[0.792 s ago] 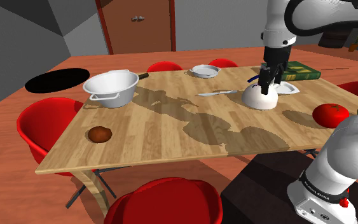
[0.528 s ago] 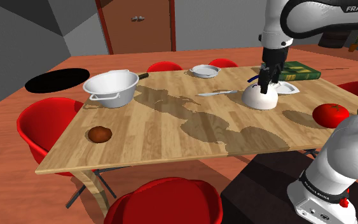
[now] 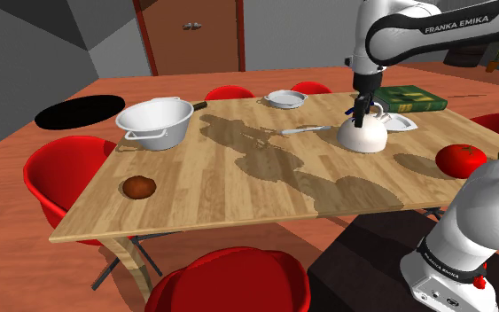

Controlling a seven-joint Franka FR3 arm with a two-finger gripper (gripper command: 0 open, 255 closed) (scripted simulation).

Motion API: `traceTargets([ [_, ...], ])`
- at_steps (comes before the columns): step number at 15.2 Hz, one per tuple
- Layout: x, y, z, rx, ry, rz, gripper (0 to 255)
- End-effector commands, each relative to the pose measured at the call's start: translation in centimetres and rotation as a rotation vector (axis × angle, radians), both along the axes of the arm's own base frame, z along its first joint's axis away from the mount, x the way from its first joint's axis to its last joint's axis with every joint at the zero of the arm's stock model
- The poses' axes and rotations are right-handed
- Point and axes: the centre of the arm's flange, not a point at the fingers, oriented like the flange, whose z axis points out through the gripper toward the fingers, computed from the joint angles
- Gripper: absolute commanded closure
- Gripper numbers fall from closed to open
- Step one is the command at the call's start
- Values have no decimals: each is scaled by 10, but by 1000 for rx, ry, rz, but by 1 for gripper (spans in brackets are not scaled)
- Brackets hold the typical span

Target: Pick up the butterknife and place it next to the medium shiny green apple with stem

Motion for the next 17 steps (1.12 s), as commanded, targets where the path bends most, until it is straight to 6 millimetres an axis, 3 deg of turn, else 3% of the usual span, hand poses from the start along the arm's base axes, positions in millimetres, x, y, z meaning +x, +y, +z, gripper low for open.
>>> traceTargets([
  [1,19,-15,-9,4,5,61,0],
  [9,99,-66,-51,23,25,290,0],
  [17,188,-96,-96,42,45,519,0],
])
